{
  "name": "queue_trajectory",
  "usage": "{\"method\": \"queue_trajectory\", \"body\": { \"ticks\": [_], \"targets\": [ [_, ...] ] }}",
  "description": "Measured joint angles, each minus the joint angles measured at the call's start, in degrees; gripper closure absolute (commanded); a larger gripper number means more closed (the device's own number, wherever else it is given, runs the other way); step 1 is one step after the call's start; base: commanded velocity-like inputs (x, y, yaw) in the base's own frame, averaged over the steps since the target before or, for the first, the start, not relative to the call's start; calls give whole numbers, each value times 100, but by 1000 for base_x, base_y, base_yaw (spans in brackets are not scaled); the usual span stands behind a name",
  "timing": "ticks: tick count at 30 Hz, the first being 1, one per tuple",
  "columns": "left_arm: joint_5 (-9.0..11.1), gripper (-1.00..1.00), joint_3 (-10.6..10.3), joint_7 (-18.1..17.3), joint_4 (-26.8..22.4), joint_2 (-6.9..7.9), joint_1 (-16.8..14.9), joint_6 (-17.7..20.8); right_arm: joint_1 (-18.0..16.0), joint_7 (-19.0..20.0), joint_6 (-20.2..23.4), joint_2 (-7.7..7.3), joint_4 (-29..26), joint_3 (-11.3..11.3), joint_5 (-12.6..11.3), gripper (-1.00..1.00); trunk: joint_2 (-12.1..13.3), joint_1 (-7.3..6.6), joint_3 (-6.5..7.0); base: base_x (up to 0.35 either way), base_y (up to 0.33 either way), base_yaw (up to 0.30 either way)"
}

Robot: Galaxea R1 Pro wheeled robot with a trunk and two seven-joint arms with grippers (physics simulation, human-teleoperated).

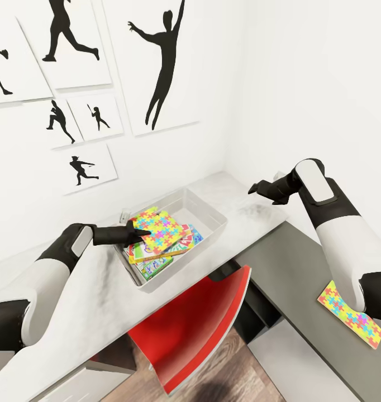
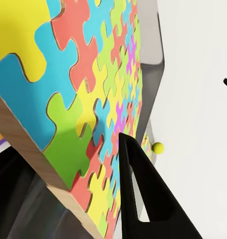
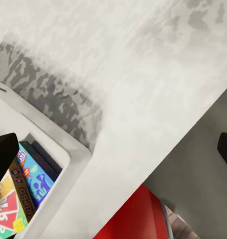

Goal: Put all the toys in the child's room - the three board games (two on the bed and one on the table), the two jigsaw puzzles on the table, and the tennis ball on the table - inside the toy box on the table in the child's room.

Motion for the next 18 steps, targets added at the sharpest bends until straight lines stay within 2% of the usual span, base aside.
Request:
{"method": "queue_trajectory", "body": {
  "ticks": [10, 11, 18],
  "targets": [
    [-1, 100, 0, 5, 0, -7, 0, 0, 0, 0, 0, 0, 0, 0, 3, -100, 0, 0, 0, 0, 0, 0],
    [0, -100, 1, 6, 0, -7, 0, 0, 0, 0, 0, 0, 0, 0, 2, -100, 0, 0, 0, 0, 0, 0],
    [-8, -100, 0, 0, 0, -3, 0, -4, 0, 0, 0, 0, 0, 0, 1, -100, 0, 0, 0, 0, 0, 0]
  ]
}}
